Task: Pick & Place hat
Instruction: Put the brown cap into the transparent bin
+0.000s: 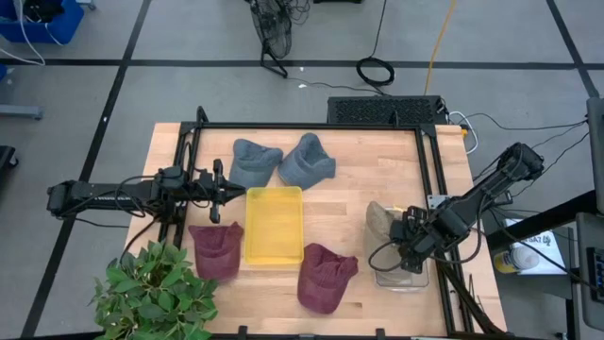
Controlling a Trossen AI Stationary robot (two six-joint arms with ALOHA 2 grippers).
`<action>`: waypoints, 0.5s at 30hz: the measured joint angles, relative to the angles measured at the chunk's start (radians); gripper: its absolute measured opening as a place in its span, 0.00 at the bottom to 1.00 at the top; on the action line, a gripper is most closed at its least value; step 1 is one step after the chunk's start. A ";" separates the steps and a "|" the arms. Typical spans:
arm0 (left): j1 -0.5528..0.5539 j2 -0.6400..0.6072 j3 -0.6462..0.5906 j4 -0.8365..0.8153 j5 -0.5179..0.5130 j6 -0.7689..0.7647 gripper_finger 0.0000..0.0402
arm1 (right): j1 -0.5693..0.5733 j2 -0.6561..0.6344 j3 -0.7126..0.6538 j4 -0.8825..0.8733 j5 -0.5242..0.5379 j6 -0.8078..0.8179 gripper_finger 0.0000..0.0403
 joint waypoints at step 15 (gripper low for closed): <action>0.000 0.000 0.000 0.002 0.000 -0.001 0.10 | 0.045 -0.066 0.087 -0.066 0.004 -0.128 0.01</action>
